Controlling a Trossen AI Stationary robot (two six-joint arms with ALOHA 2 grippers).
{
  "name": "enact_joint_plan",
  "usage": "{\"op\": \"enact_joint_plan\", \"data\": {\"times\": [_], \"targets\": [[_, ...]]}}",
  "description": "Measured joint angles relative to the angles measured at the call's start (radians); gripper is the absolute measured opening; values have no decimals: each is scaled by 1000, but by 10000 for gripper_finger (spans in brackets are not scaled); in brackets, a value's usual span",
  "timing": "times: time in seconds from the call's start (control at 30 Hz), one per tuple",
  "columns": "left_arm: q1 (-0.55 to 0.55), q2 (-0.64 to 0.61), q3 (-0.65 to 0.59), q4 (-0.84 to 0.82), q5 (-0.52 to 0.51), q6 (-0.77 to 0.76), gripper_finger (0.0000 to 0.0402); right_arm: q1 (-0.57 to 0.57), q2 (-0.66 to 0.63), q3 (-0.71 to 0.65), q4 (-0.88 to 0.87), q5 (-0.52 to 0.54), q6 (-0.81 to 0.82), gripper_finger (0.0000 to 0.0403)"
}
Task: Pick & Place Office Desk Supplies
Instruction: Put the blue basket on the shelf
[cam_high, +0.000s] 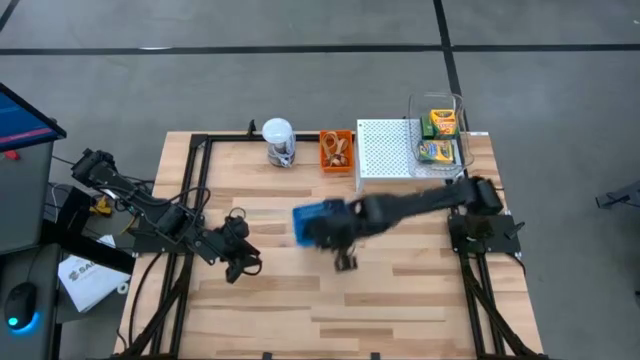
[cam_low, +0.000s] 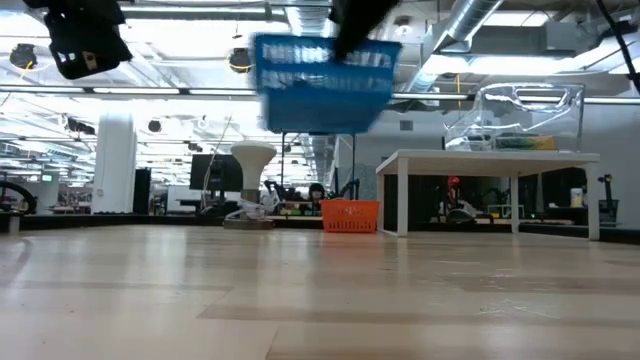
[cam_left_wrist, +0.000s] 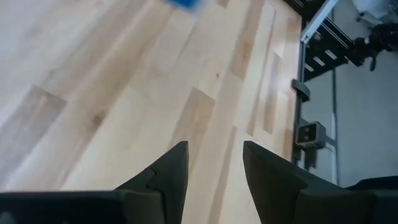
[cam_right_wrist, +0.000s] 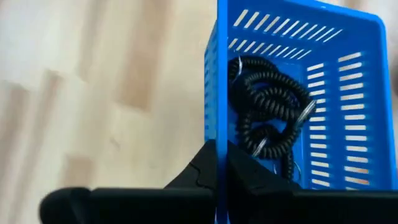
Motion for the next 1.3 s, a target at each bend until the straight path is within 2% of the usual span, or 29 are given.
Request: {"op": "enact_joint_plan", "data": {"times": [0.23,0.4,0.5,0.63,0.7,1.03,1.13,1.3], "targets": [[0,0,0,11,-78,41,145,-215,-196,-89,-49,-29,-48,3],[14,0,0,23,-101,47,145,-380,-254,-91,-67,-23,-214,2],[36,0,0,37,-101,48,145,-460,-258,-91,-110,-30,-322,2],[70,0,0,62,-116,50,145,-575,-256,-91,-168,-102,-427,2],[86,0,0,86,-136,50,145,-621,-256,-91,-187,-93,-481,2],[197,0,0,176,-150,70,145,-774,-237,-78,-135,-163,-577,2],[208,0,0,204,-151,70,145,-845,-222,-78,-130,-236,-573,2],[214,0,0,224,-153,68,145,-911,-210,-78,-106,-258,-608,2]]}}
